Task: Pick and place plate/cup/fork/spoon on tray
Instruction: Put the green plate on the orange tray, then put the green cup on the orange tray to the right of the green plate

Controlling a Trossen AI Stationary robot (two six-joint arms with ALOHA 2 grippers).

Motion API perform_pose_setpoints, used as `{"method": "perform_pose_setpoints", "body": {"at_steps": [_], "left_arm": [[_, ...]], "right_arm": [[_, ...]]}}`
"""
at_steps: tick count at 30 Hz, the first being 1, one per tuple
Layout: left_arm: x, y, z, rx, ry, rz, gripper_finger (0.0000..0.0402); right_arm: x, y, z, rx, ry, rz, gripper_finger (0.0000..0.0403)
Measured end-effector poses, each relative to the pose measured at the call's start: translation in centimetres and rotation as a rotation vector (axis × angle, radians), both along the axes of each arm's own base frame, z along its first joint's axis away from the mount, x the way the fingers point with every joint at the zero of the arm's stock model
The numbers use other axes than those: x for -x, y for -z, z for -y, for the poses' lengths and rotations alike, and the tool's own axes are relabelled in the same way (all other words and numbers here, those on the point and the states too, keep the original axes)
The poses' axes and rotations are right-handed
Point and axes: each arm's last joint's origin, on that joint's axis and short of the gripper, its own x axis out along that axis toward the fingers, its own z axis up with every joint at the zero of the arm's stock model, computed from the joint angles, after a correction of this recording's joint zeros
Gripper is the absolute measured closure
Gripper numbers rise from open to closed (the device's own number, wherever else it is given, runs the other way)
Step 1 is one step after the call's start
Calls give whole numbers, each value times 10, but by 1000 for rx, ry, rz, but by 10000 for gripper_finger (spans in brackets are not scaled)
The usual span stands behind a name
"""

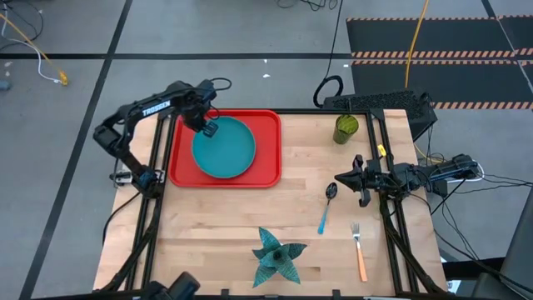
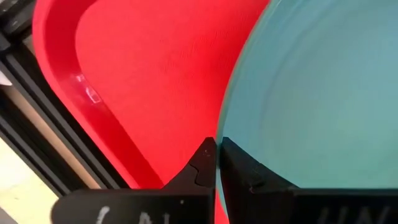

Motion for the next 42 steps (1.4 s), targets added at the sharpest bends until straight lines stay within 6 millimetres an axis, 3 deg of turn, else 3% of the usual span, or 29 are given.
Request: {"method": "perform_pose_setpoints", "body": {"at_steps": [4, 19, 25, 33, 42], "left_arm": [[-2, 5, -4, -11, 11, -5, 378], [3, 3, -8, -24, 14, 2, 248], [-20, -1, 2, -21, 29, 152, 239], [-55, -2, 25, -88, 171, 211, 238], [-58, -2, 30, -90, 190, 206, 238]], "right_arm": [[0, 0, 0, 11, 0, -1, 403], [0, 0, 0, 11, 0, -1, 403], [0, 0, 0, 11, 1, -1, 403], [0, 0, 0, 11, 1, -1, 403], [0, 0, 0, 14, 1, -1, 403]]}}
